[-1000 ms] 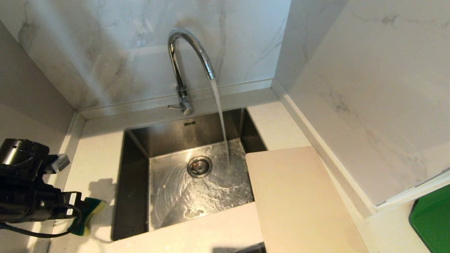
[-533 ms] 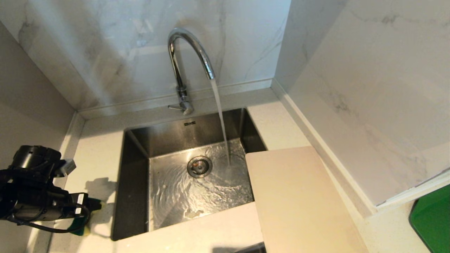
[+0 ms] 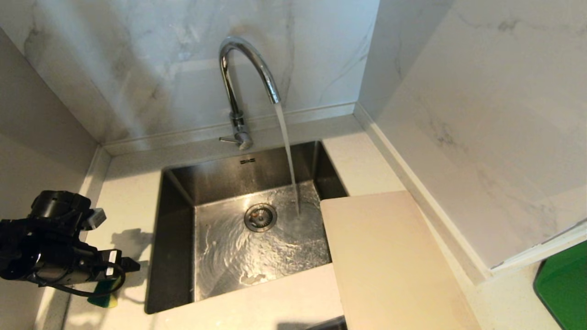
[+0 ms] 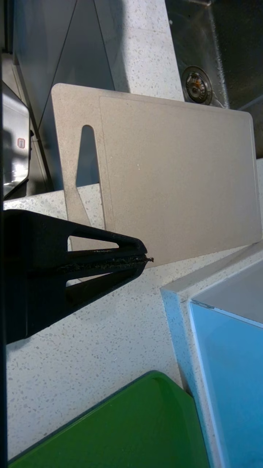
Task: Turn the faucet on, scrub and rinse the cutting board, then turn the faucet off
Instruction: Pick up the cleaning cloth
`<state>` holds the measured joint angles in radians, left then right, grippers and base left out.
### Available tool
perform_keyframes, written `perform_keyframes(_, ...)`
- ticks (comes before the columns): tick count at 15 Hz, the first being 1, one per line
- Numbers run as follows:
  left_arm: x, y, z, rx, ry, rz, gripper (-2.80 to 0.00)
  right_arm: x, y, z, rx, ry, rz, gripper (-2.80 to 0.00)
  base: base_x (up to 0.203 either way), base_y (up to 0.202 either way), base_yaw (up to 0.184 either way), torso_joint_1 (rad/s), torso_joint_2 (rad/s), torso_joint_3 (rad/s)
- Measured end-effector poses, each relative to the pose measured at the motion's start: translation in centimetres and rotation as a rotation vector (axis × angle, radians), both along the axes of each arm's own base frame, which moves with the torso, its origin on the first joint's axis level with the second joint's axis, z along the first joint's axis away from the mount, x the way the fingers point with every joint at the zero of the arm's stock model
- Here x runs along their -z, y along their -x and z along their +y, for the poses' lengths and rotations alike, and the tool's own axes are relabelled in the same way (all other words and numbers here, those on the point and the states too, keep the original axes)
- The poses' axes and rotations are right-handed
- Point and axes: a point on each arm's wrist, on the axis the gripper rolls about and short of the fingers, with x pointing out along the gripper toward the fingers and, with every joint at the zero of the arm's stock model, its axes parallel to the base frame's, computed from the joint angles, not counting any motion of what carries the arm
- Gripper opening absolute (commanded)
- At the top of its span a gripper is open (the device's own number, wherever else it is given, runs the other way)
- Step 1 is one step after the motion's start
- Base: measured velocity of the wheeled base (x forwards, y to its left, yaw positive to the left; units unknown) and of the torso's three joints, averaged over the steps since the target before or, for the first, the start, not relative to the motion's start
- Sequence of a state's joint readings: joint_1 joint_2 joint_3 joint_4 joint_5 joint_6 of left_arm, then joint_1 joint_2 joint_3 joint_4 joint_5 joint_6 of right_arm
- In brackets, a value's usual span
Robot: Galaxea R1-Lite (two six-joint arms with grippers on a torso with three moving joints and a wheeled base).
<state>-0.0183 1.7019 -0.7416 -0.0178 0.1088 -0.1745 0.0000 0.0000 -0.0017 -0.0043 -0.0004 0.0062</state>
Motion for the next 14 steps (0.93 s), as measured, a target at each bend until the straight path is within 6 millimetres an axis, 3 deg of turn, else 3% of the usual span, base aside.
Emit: perform_keyframes(14, 0.8, -2.0, 1.2, -0.008, 0.046, -0.029, 0.00, 0.0, 0.0, 0.0, 0.000, 0.000, 0.000, -2.80, 0.000, 0.000, 0.000, 0.000, 0.00, 0.000)
